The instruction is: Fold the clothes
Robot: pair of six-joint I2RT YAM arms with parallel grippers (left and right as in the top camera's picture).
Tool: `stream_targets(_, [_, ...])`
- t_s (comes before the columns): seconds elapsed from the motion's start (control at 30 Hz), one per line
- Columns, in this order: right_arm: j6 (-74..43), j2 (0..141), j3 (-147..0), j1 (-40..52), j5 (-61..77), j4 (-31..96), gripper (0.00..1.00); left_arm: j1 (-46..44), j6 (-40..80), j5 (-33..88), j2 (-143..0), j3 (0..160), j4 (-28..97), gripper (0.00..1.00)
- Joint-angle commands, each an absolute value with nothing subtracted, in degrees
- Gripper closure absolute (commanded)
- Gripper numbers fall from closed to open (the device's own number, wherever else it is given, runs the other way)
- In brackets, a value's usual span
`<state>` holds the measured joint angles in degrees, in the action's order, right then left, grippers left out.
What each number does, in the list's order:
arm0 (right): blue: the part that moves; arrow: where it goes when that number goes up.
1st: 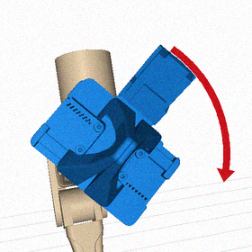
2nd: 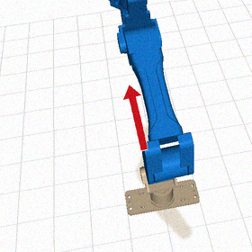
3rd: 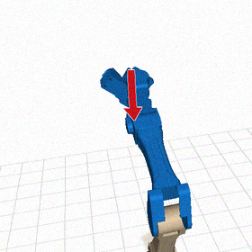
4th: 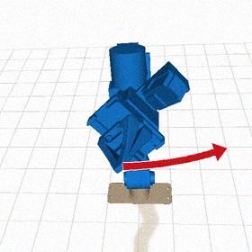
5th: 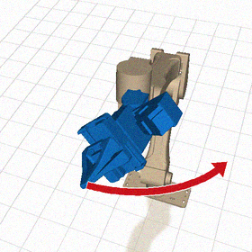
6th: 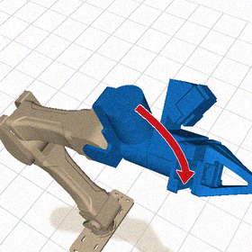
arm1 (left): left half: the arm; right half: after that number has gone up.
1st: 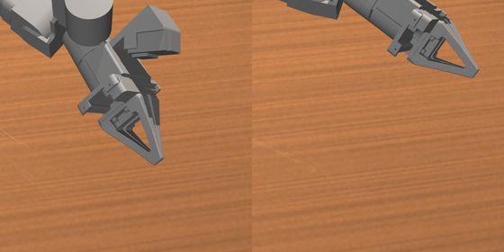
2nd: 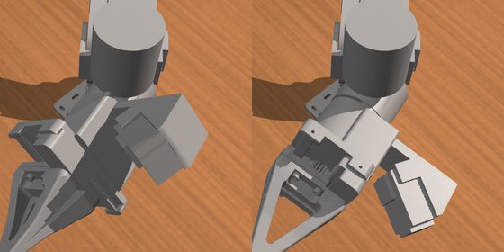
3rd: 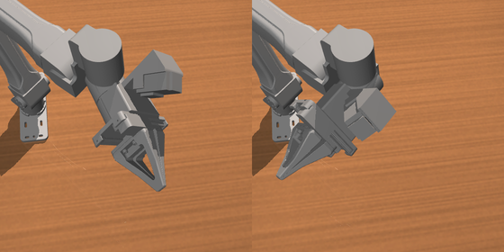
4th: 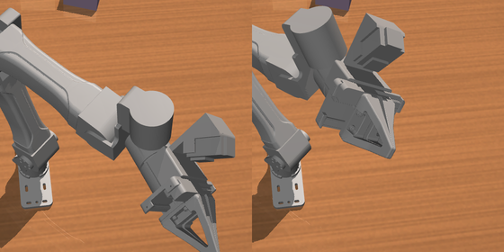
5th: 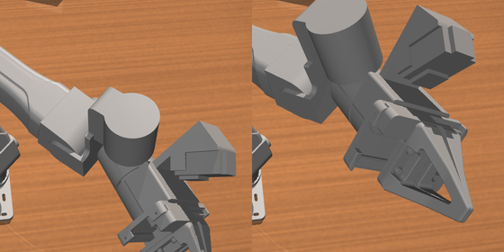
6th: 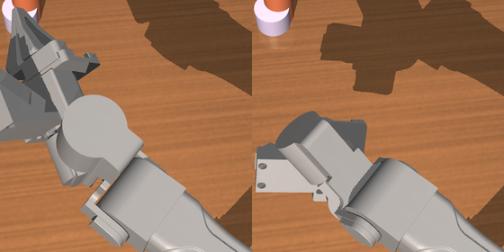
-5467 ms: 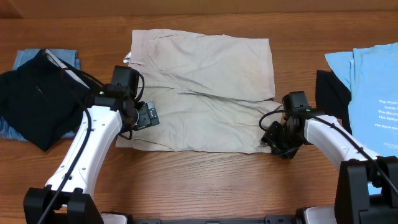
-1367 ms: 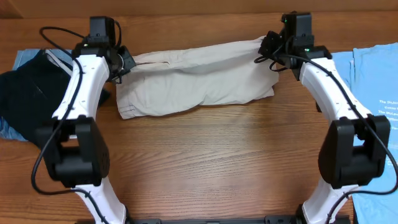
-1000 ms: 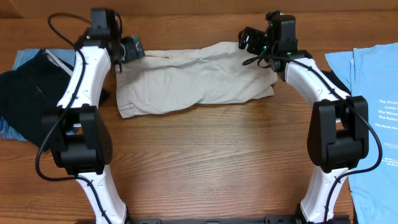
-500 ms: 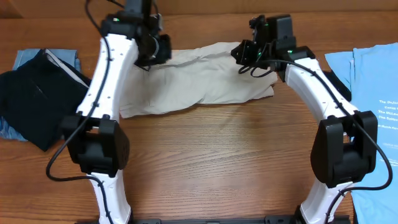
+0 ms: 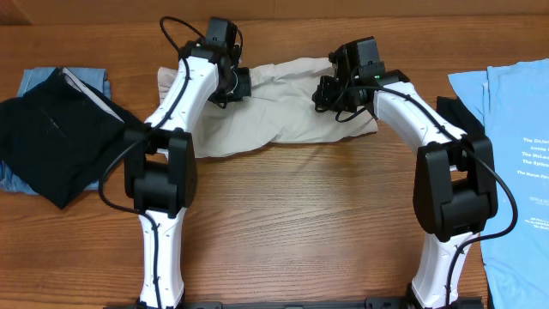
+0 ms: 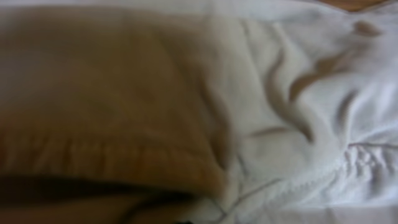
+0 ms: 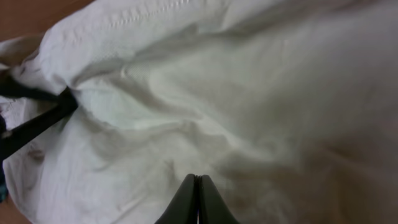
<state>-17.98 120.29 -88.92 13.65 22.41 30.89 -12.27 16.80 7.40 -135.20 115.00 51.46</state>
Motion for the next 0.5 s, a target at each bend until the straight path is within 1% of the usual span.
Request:
stream_targets(0.0, [-17.98,120.09,-89.32,13.87,21.87,30.79,0.96,-11.00,18.48,4.99,-137.91,114.80,46.11,0.96])
stream_targets(0.2, [-17.96,120.22,-89.12,13.87,20.29,32.58,0.96,-7.51,21.80,5.10,-137.86,118.63,41.71,0.96])
stream_targets(0.33, [-17.93,120.36,-87.81,13.87,18.83,32.82,0.96,-6.22,21.98,5.13,-137.86,119.77,40.38,0.90])
stream_targets(0.47, [-17.72,120.38,-87.37,13.87,18.87,32.71,0.96,-5.96,24.03,6.70,-137.88,119.81,40.66,0.87])
